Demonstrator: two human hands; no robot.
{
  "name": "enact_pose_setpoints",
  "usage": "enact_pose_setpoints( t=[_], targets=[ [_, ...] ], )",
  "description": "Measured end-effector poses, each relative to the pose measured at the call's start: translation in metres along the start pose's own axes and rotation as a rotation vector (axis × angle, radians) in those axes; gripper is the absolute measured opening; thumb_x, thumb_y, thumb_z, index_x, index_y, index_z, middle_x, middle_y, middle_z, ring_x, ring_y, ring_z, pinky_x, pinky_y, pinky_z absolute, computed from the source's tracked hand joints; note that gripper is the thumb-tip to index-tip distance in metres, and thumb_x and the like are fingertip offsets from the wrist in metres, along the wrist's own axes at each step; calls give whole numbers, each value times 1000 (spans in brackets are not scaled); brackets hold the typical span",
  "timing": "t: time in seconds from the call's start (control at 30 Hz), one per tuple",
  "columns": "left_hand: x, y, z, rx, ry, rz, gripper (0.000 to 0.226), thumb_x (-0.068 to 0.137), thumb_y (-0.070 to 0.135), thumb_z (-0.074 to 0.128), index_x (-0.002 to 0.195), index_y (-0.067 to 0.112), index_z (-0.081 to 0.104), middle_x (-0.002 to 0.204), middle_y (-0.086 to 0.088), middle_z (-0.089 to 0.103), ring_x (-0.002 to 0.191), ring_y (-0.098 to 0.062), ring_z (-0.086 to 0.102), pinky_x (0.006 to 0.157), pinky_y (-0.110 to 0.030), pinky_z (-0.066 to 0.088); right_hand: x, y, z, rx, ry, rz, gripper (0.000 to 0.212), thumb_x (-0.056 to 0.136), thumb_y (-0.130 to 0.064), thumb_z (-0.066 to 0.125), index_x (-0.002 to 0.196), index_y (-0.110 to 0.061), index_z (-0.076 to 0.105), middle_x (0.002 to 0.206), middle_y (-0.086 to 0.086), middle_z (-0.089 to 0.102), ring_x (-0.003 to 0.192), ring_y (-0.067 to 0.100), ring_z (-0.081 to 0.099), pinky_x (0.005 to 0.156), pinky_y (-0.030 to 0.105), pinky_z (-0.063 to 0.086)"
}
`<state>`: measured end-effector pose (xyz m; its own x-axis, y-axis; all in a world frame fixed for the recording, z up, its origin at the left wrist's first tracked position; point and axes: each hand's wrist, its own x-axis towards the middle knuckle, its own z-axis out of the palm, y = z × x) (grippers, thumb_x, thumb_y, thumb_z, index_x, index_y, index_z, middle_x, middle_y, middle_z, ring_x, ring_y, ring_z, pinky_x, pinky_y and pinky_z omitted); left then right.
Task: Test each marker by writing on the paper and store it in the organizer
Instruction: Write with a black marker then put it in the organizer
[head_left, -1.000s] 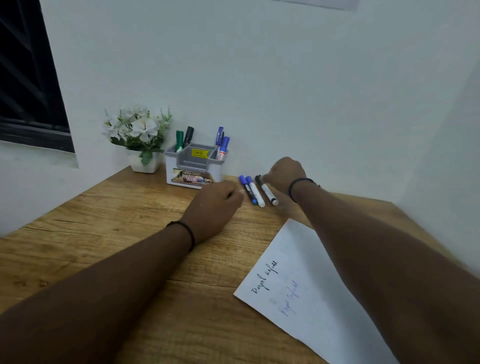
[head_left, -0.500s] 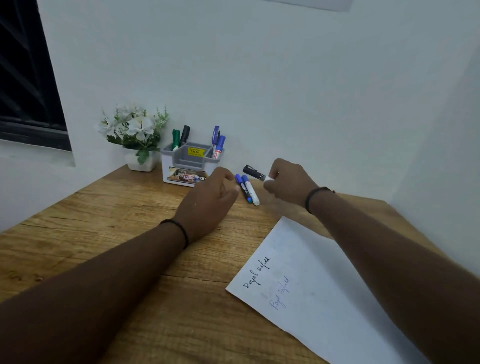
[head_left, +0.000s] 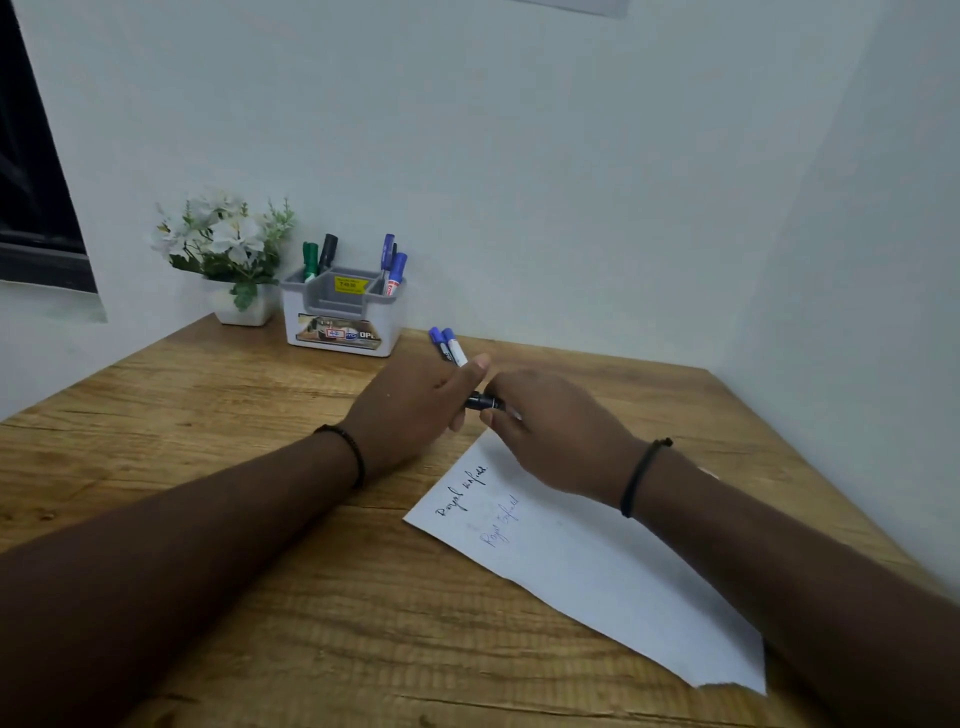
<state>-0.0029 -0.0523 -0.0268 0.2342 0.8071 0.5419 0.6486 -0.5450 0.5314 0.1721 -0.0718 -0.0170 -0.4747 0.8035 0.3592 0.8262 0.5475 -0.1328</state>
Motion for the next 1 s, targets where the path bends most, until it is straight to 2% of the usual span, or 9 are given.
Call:
enact_pose_setpoints(
  t=[0.2,0.33,0.43,0.6,0.7,0.8,0.87,0.93,1.0],
  targets=[
    [2,7,2,31,52,92,55,101,31,36,60,1,57,53,-10,56,50,-19,50,54,-30,37,-8,-16,-3,-176,95,-26,32,104,-46,35,96,-22,54,92,-4,63,78,21,57,63,37,43],
    [4,8,-4,67,80,51,53,100,34,34,57,7,49,47,-4,45,44,-14,40,49,-25,36,-5,-22,-8,-197,118,-6,33,103,-49,34,82,-26,43,77,-7,53,69,19,51,57,34,33],
    [2,11,-7,59,85,174,47,96,25,33,61,1,54,49,-14,50,48,-29,47,51,-48,39,-4,-26,-9,-168,96,18,38,103,-52,35,75,-26,42,72,-5,54,66,19,51,55,33,32],
    [10,-3,-26,146,227,127,54,99,35,27,52,13,43,43,0,41,41,-16,41,46,-30,26,-11,-10,-23,-7,-3,147,57,101,-56,38,60,-16,41,59,-1,48,56,15,45,51,35,31],
    [12,-24,-41,78,323,-13,56,101,31,34,48,14,41,43,1,40,41,-12,37,48,-29,23,-24,12,-27,64,-53,244,53,99,-57,42,79,-11,59,75,4,64,73,22,59,67,39,46],
    [12,-22,-28,71,234,32,56,101,28,34,49,9,46,44,-5,44,41,-18,39,49,-30,25,-32,17,-25,338,-122,276,19,100,-32,52,118,-30,45,92,11,64,81,27,61,70,36,48],
    [10,-13,-14,61,140,46,57,100,31,32,51,7,50,46,-5,48,43,-18,42,49,-31,28,-38,21,-28,509,-99,220,44,98,-9,47,120,-45,38,97,14,61,70,26,56,65,39,46],
    [8,-8,-8,30,59,48,59,100,35,33,53,7,55,48,-2,54,47,-16,49,52,-26,34,-44,21,-35,694,-70,195,43,98,-1,43,109,-42,51,96,8,62,68,18,55,60,40,45],
    [5,-4,-7,11,-18,53,57,101,36,36,55,11,58,49,0,58,47,-9,52,52,-16,35,-47,19,-45,945,-67,218,21,98,-10,50,107,-25,62,100,10,66,75,23,63,62,44,49]
  ],
)
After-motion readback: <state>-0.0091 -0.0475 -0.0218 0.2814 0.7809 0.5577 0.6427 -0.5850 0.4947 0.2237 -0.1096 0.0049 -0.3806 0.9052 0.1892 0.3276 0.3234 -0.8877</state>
